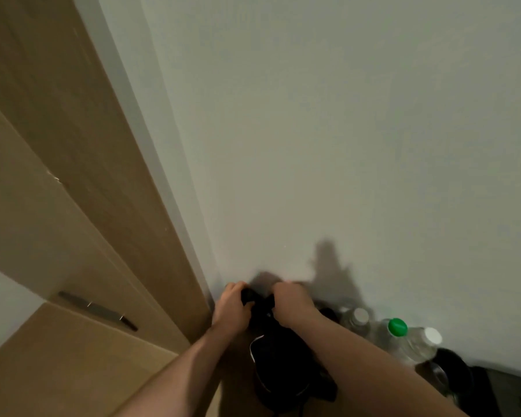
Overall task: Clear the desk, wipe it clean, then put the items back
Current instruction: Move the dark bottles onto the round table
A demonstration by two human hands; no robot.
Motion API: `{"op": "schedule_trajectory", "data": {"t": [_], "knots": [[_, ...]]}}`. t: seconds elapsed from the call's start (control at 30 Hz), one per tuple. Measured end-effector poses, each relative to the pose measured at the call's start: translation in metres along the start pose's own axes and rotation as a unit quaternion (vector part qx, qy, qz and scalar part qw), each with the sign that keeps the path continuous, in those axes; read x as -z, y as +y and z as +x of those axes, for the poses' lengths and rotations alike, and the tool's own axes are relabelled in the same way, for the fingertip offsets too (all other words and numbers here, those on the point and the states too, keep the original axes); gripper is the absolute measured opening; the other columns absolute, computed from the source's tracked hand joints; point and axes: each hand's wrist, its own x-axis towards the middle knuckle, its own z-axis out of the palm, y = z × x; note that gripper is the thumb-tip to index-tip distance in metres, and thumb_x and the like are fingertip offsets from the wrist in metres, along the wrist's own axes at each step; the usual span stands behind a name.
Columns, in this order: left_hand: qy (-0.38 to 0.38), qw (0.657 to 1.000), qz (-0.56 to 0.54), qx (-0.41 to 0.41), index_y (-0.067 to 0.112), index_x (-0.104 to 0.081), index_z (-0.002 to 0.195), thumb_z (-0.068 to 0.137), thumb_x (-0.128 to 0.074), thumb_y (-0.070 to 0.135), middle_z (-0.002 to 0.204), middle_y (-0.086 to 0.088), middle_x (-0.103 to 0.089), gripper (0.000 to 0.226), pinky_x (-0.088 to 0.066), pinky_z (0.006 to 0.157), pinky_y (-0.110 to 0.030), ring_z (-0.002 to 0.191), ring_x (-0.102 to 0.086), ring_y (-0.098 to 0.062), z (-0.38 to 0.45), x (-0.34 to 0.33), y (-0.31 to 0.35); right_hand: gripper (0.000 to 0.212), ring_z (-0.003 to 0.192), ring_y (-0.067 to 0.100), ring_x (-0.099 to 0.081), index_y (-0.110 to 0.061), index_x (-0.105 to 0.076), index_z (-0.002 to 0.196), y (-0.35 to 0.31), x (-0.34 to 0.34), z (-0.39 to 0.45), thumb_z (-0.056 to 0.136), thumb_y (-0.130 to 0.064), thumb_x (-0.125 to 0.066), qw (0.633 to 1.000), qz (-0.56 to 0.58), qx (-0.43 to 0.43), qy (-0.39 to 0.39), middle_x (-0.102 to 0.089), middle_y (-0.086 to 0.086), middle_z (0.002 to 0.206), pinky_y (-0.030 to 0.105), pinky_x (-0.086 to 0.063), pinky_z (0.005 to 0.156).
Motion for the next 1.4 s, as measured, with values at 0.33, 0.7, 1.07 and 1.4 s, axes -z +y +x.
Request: {"op": "schedule_trajectory", "data": {"t": [0.33, 0.7, 1.07, 1.4], "knots": [[0.097, 0.994, -0.029, -0.029, 0.023, -0.069, 0.118, 0.090, -0.072, 0.018, 0.114, 0.005, -0.064, 0.028, -0.046, 0.092, -0.031, 0.106, -0.061, -0.019, -0.033, 0.040, 0.033, 0.025, 0.110, 0.029, -0.063, -0.028, -0.068, 0.108, 0.008, 0.025, -0.029, 0.086, -0.016, -0.064, 0.992, 0.075, 0.055, 0.085, -0.069, 0.001, 0.113, 0.036, -0.050, 0.085], [0.241, 0.956, -0.112, -0.124, 0.032, -0.070, 0.121, 0.090, -0.078, 0.023, 0.108, 0.018, -0.063, 0.034, -0.056, 0.075, -0.031, 0.077, -0.064, 0.000, -0.163, 0.129, 0.124, 0.031, 0.077, 0.004, -0.059, -0.038, -0.065, 0.127, 0.041, 0.099, -0.178, 0.096, -0.033, -0.067, 0.932, 0.238, 0.117, 0.248, -0.059, -0.014, 0.107, 0.031, -0.049, 0.089], [0.123, 0.977, -0.082, -0.155, 0.037, -0.074, 0.110, 0.083, -0.085, 0.029, 0.097, 0.020, -0.069, 0.030, -0.044, 0.064, -0.011, 0.072, -0.065, -0.009, -0.277, 0.098, 0.180, 0.029, 0.081, 0.001, -0.061, -0.045, -0.064, 0.125, 0.127, 0.075, -0.350, 0.095, -0.045, -0.067, 0.930, 0.278, 0.069, 0.231, -0.055, -0.019, 0.101, 0.015, -0.045, 0.072], [0.007, 0.969, -0.105, -0.225, 0.042, -0.070, 0.113, 0.087, -0.081, 0.024, 0.106, 0.023, -0.065, 0.033, -0.054, 0.075, -0.030, 0.082, -0.064, -0.009, -0.353, 0.049, 0.184, 0.029, 0.075, 0.005, -0.065, -0.045, -0.069, 0.112, 0.152, -0.005, -0.478, 0.086, -0.037, -0.080, 0.903, 0.331, -0.056, 0.267, -0.059, -0.018, 0.097, 0.020, -0.053, 0.072]]}}
